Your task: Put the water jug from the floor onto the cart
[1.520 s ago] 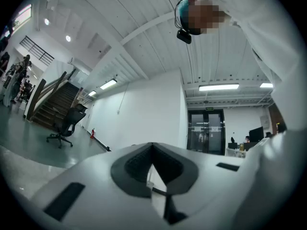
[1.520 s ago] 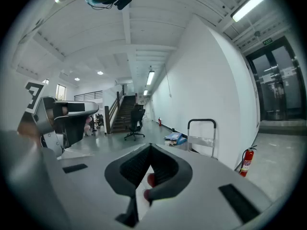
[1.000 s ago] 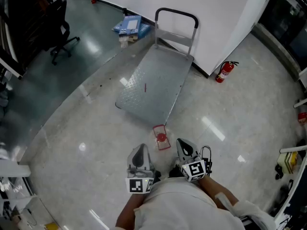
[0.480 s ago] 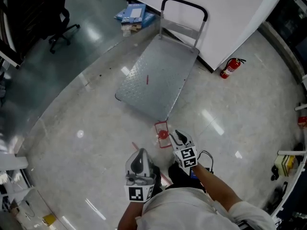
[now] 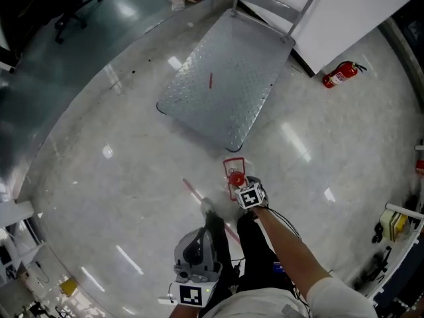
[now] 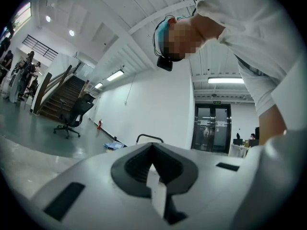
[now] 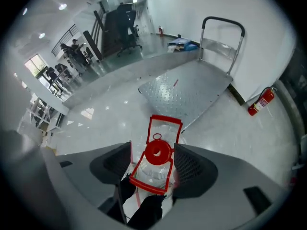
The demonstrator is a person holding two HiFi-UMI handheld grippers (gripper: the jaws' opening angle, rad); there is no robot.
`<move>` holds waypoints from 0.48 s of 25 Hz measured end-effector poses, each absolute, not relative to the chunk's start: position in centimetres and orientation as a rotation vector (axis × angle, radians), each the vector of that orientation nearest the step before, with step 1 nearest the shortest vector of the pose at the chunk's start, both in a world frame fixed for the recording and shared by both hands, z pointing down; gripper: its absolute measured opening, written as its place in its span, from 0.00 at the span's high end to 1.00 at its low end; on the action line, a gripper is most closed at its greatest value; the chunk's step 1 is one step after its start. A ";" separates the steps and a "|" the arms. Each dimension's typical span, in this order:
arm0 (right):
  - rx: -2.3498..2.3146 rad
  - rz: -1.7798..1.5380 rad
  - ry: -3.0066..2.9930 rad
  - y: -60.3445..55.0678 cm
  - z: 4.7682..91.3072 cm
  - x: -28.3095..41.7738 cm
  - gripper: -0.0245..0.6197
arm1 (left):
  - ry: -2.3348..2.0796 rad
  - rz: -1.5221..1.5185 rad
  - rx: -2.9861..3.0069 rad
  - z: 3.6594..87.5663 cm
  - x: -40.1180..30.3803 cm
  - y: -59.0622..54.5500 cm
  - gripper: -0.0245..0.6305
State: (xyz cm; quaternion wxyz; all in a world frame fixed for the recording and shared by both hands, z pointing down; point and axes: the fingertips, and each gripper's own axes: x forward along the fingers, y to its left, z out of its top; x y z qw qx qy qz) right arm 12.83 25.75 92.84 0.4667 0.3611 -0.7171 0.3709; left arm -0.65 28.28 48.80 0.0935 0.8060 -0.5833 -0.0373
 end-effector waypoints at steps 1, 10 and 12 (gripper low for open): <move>0.888 0.918 -1.734 25.6 94.1 12.9 0.54 | -1.728 -0.098 2.380 49.8 -1.1 28.3 0.96; 0.879 0.953 -1.628 25.5 101.6 13.0 0.52 | -1.759 -0.069 2.259 55.6 -3.8 28.2 0.96; 0.872 0.939 -1.596 25.7 102.4 12.9 0.52 | -1.765 -0.063 2.251 56.0 -3.9 28.3 0.96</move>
